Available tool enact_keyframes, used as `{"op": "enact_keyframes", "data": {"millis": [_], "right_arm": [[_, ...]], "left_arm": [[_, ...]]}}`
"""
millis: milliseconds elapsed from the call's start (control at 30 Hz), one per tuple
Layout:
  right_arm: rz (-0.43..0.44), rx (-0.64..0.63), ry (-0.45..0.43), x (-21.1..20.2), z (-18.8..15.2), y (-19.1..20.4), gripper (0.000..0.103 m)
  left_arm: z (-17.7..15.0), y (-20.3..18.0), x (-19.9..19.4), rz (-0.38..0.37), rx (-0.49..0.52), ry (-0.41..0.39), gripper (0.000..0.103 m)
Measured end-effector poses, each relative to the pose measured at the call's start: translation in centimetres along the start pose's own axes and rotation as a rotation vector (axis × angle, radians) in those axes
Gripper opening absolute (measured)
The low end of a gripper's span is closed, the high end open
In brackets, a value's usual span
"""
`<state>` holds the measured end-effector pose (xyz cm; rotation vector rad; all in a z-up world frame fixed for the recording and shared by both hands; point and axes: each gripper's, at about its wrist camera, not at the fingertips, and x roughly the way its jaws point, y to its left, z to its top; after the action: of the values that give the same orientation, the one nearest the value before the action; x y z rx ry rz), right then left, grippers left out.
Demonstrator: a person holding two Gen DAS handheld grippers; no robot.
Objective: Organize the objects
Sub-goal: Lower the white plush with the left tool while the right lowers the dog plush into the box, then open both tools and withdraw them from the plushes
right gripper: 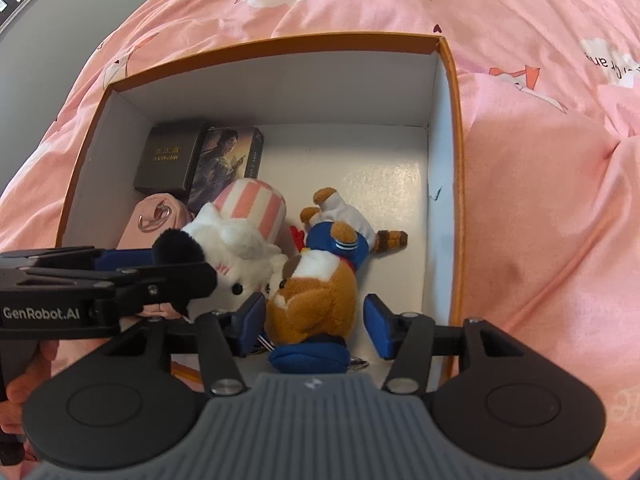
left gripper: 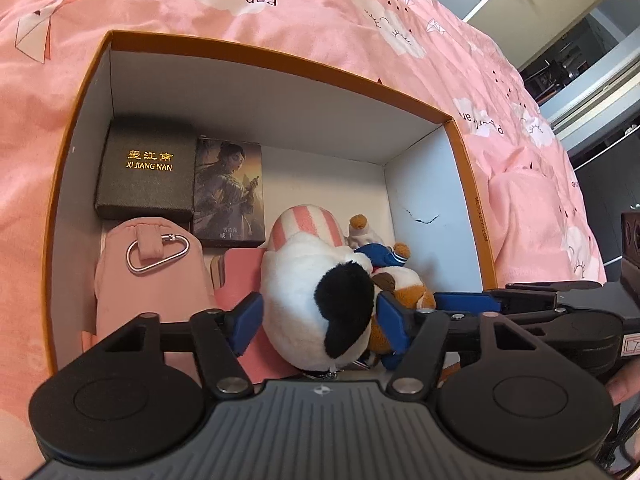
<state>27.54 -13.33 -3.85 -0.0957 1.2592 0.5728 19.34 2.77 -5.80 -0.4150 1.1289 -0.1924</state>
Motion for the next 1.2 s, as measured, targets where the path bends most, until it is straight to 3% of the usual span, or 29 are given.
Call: {"op": "enact_keyframes", "data": {"millis": [33, 67, 433, 933, 1200], "right_arm": [[0.007, -0.001, 0.01, 0.1, 0.0, -0.1, 0.04], [0.017, 0.002, 0.016, 0.3, -0.1, -0.2, 0.038], [-0.015, -0.096, 0.042, 2.4, -1.0, 0.8, 0.033], [-0.064, -0.116, -0.026, 1.1, -1.3, 1.6, 0.038], [-0.114, -0.155, -0.068, -0.2, -1.7, 2.2, 0.041]], "left_arm": [[0.0, -0.1, 0.1, -0.005, 0.004, 0.007, 0.056], [0.0, -0.1, 0.3, -0.011, 0.006, 0.016, 0.052], [-1.2, -1.5, 1.3, 0.05, 0.068, 0.012, 0.05], [-2.3, -1.4, 0.3, 0.041, 0.054, -0.064, 0.068], [-2.6, -1.4, -1.0, 0.018, 0.05, -0.092, 0.071]]}}
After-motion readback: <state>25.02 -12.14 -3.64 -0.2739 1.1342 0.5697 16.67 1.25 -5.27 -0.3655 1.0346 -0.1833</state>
